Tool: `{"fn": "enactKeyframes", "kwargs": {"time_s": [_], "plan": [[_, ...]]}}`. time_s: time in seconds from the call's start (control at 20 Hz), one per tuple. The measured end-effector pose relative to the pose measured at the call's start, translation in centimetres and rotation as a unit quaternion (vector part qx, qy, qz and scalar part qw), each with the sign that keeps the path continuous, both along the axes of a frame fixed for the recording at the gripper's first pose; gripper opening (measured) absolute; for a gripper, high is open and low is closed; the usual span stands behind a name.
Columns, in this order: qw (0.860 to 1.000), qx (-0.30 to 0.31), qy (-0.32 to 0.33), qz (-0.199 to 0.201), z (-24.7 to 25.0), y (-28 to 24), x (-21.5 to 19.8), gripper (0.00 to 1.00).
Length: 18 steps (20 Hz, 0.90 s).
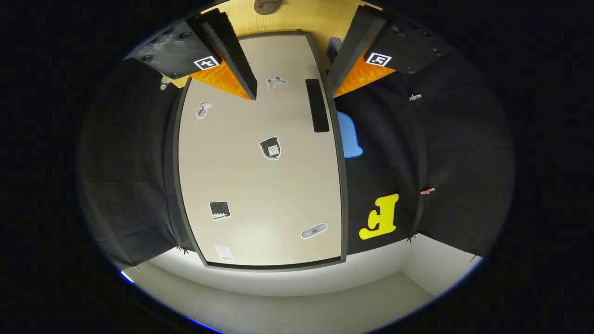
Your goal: Open the shoe cabinet door, grab the shoes and put them into the shoe cabinet, then close the shoe cabinet door.
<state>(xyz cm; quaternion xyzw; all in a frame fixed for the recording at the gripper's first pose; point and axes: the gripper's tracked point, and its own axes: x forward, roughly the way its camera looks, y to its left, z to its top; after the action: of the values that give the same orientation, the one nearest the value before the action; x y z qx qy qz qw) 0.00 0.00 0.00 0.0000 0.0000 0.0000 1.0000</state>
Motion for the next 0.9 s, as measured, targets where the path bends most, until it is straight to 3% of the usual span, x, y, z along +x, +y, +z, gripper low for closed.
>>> {"fn": "enactKeyframes", "kwargs": {"time_s": [0.9], "plan": [[1.0, 0.001, 0.016, 0.004, -1.4, 1.3, 1.0, 0.98]]}}
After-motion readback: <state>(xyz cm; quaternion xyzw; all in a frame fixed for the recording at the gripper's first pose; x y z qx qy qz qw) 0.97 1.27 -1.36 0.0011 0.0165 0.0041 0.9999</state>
